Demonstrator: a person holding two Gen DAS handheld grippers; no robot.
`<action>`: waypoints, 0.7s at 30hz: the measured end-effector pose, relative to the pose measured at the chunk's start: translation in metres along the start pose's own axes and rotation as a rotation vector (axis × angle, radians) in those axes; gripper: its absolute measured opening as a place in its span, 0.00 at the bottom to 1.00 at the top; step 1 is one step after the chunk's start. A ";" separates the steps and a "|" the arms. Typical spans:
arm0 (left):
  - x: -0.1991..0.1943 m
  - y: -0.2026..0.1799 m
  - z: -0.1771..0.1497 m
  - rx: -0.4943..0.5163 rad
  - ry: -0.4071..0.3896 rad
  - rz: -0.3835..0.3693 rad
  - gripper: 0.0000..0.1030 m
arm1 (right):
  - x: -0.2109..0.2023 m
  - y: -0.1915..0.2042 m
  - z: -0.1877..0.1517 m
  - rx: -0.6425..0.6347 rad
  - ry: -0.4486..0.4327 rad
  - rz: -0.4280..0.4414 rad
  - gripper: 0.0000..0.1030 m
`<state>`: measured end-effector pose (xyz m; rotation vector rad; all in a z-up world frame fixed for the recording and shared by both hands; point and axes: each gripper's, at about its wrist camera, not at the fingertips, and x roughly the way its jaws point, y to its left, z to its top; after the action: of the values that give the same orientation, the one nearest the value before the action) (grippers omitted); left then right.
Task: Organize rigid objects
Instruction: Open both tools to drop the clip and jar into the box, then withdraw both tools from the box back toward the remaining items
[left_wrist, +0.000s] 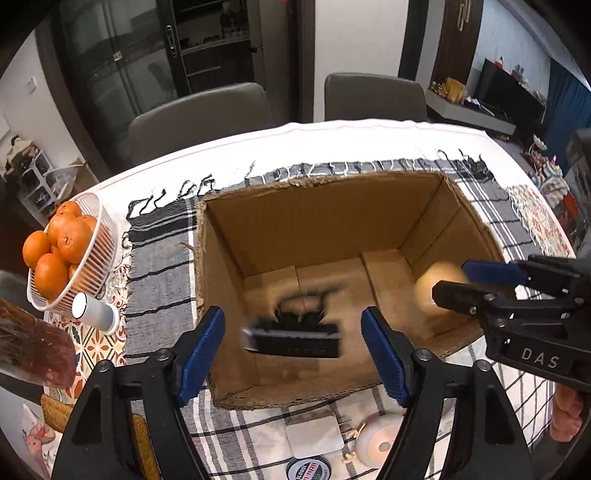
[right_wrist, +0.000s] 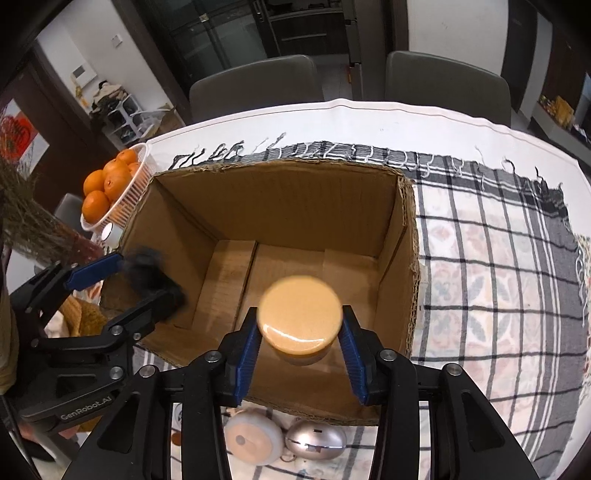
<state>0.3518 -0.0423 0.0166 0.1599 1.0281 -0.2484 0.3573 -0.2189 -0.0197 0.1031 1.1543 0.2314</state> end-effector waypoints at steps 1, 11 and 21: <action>-0.002 0.000 0.000 -0.001 -0.005 -0.001 0.75 | -0.001 0.000 0.000 0.001 -0.003 0.003 0.42; -0.033 0.003 -0.012 -0.037 -0.080 -0.009 0.78 | -0.027 0.009 -0.008 -0.002 -0.082 0.007 0.42; -0.069 0.003 -0.038 -0.082 -0.175 0.005 0.79 | -0.066 0.025 -0.031 -0.031 -0.224 -0.051 0.43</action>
<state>0.2876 -0.0212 0.0570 0.0654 0.8625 -0.2120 0.3002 -0.2112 0.0316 0.0707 0.9295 0.1877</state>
